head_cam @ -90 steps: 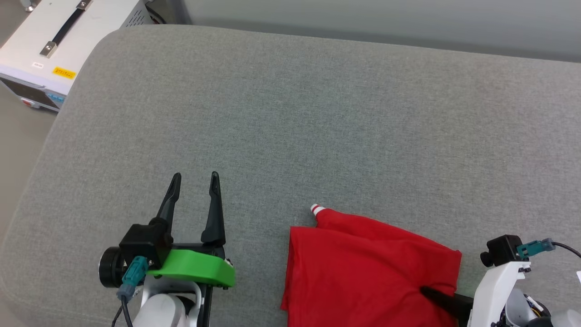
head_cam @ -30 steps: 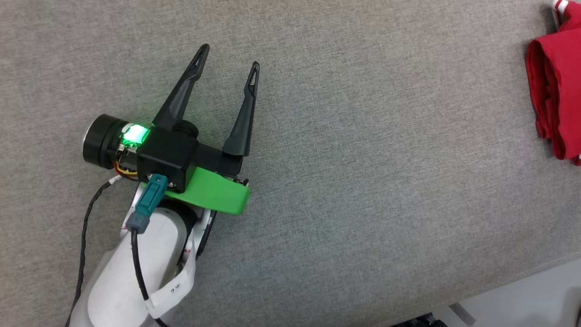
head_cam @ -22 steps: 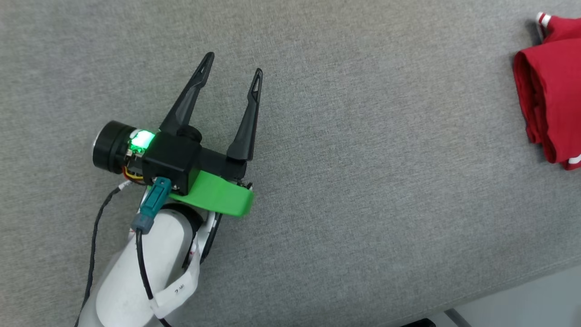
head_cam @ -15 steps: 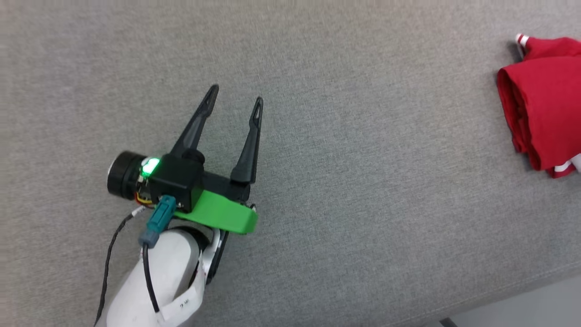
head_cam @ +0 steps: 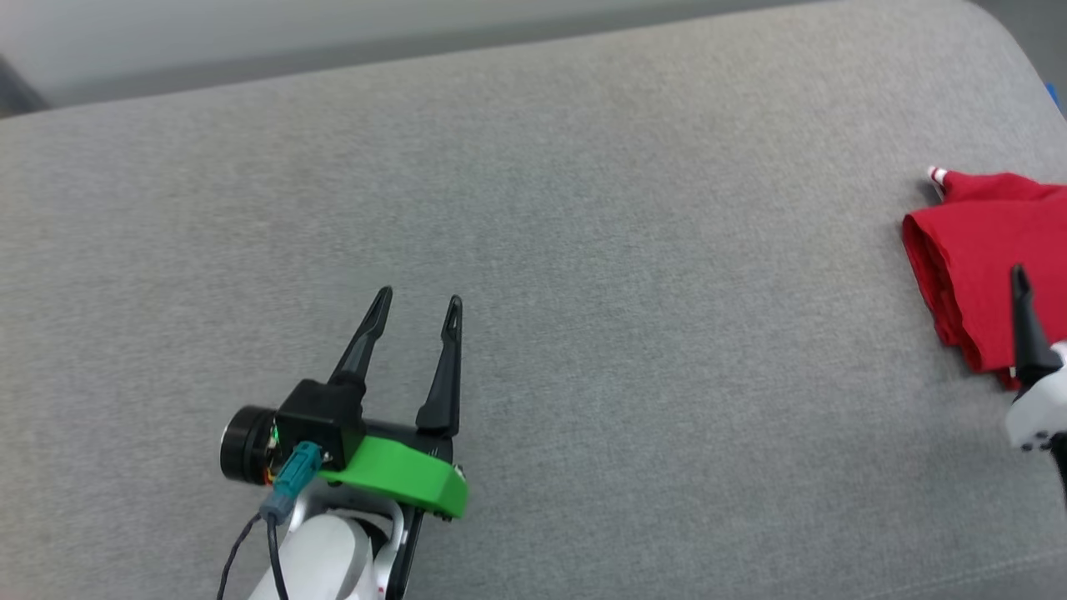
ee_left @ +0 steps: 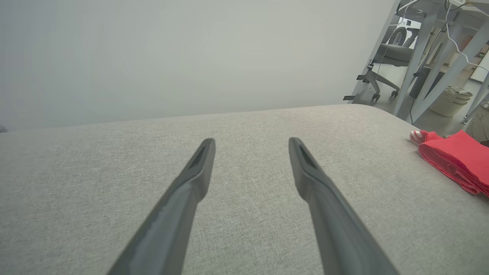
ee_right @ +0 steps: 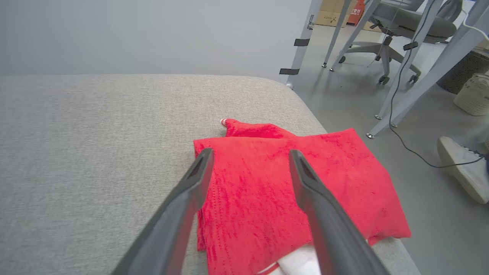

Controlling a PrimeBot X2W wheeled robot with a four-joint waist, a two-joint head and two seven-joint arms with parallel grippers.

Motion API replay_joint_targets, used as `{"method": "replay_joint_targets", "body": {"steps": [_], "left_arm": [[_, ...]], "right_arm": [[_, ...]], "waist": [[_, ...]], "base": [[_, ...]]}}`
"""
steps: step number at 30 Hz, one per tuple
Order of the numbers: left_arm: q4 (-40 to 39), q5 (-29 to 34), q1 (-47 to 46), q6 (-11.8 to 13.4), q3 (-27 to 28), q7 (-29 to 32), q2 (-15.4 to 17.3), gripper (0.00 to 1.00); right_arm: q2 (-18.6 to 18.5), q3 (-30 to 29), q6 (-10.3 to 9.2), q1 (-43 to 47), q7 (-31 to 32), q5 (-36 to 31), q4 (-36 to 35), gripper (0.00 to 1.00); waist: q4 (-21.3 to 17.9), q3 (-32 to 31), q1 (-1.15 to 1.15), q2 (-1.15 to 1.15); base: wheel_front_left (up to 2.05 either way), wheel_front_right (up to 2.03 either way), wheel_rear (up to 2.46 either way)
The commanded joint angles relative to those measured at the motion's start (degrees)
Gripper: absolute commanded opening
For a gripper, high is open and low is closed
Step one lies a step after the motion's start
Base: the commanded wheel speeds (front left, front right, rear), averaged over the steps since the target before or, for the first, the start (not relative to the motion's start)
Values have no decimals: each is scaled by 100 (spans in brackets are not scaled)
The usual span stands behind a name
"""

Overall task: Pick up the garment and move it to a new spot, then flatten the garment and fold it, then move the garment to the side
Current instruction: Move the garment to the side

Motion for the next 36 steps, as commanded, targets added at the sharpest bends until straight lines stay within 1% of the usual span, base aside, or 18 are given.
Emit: {"method": "replay_joint_targets", "body": {"steps": [1, 6, 10, 13, 17, 19, 24, 29, 36], "left_arm": [[73, -59, 130, 22, 36, -59, -27, 100], [261, -122, 332, 58, 80, -124, -55, 100], [381, -162, 482, 134, 211, -165, -26, 100], [442, -199, 585, 183, 354, -186, 35, 100], [479, -229, 705, 232, 553, -200, 196, 100], [483, -228, 785, 251, 622, -203, 286, 100], [510, -295, 1004, 239, 686, -203, 396, 100], [594, -355, 1130, 213, 653, -203, 390, 100], [694, -375, 1145, 189, 605, -208, 359, 100]], "right_arm": [[117, 28, -5, 265, 91, 70, -295, 100], [531, 28, -5, 997, 378, 31, -1316, 100], [862, 112, -5, 1456, 626, -52, -2063, 100], [1105, 141, -5, 1738, 783, -122, -2559, 100], [1387, 138, -5, 2107, 996, -192, -3051, 100], [1467, 121, -5, 2292, 1106, -264, -3246, 100], [1602, 85, -5, 2672, 1334, -388, -3687, 100], [1660, 72, -5, 2930, 1523, -479, -4015, 100], [1713, 66, -5, 3022, 1667, -511, -4186, 100]], "waist": [[500, -528, 1, 0], [775, -826, 1, 0], [932, -1027, 1, 0], [1024, -1177, 1, 0], [1086, -1354, 1, 0], [1087, -1434, 1, 0], [1028, -1586, 1, 0], [969, -1653, 1, 0], [963, -1655, 1, 0]], "base": [[0, 0, 0], [0, 0, 0], [0, 0, 0], [0, 0, 0], [0, 0, 0], [0, 0, 0], [0, 0, 0], [0, 0, 0], [0, 0, 0]]}}
